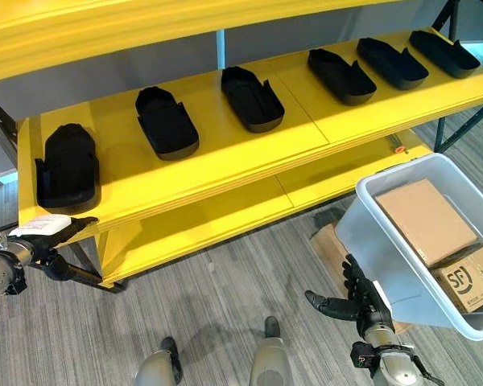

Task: Move parts from the plastic box to the shelf.

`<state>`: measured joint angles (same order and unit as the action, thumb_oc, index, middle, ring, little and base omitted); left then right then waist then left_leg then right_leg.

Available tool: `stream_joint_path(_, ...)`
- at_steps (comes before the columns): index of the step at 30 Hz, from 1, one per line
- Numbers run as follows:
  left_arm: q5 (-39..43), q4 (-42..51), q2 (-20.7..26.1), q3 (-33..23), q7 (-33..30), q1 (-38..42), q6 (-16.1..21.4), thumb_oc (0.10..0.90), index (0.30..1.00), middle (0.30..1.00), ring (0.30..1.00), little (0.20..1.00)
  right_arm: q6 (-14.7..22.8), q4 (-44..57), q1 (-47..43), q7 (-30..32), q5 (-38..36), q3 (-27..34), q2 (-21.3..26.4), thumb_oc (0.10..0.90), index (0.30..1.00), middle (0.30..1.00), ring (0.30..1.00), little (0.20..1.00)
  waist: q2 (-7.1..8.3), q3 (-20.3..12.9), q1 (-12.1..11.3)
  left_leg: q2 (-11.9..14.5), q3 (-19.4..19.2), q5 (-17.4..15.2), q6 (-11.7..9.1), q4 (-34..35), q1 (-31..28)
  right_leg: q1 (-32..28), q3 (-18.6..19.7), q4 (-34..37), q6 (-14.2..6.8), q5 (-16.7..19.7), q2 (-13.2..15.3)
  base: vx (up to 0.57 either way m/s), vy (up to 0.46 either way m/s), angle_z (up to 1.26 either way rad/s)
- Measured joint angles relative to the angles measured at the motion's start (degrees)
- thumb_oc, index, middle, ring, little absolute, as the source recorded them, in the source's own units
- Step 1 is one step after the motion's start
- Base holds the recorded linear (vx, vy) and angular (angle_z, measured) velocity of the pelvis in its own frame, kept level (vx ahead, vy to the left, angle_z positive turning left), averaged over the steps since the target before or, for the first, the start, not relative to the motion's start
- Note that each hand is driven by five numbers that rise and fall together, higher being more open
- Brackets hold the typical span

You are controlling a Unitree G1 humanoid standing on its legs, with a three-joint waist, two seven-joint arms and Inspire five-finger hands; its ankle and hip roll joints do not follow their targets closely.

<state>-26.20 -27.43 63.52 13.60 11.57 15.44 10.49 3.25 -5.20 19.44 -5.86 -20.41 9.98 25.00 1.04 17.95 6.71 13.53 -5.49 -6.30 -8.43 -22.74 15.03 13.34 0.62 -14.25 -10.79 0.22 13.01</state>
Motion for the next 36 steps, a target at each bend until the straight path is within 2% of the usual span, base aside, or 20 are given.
stream_joint_path(19, -1.74, -1.94, 0.77, 0.28, -1.16, 4.72, -0.55, 0.900, 1.000, 1.000, 1.000, 1.000, 0.00, 0.02, -0.36, -0.15, -0.02, 0.00, 0.15, 0.900, 1.000, 1.000, 1.000, 1.000, 0.07, 0.27, 1.20, 0.07, -0.46, -0.25, 0.13, -0.95, 0.96, 1.46, 0.60, -0.91, 0.03, -0.21, -0.31, 0.00, 0.000, 0.00)
stream_joint_path(29, -2.02, -4.06, 0.80, 4.11, -1.37, 8.68, -1.72, 0.900, 1.000, 1.000, 1.000, 1.000, 0.00, 0.03, -0.32, -0.63, -0.03, -0.01, 0.23, 0.900, 1.000, 1.000, 1.000, 1.000, -0.04, 0.34, 1.24, 0.28, -1.11, -0.50, 0.05, -1.16, 0.99, 2.46, 1.41, -1.96, 0.10, -0.70, -0.38, 0.00, -0.001, -0.02)
stream_joint_path(36, -2.32, -4.15, 0.82, 4.79, -2.11, 10.32, -2.58, 0.900, 1.000, 1.000, 1.000, 1.000, 0.00, 0.03, -0.27, -0.70, -0.04, -0.01, 0.36, 0.900, 1.000, 1.000, 1.000, 1.000, -0.04, 0.38, 1.38, 0.27, -1.47, -0.57, -0.09, -1.86, 2.19, 4.05, 1.92, -2.65, 0.10, -0.74, -0.41, 0.01, 0.000, -0.02)
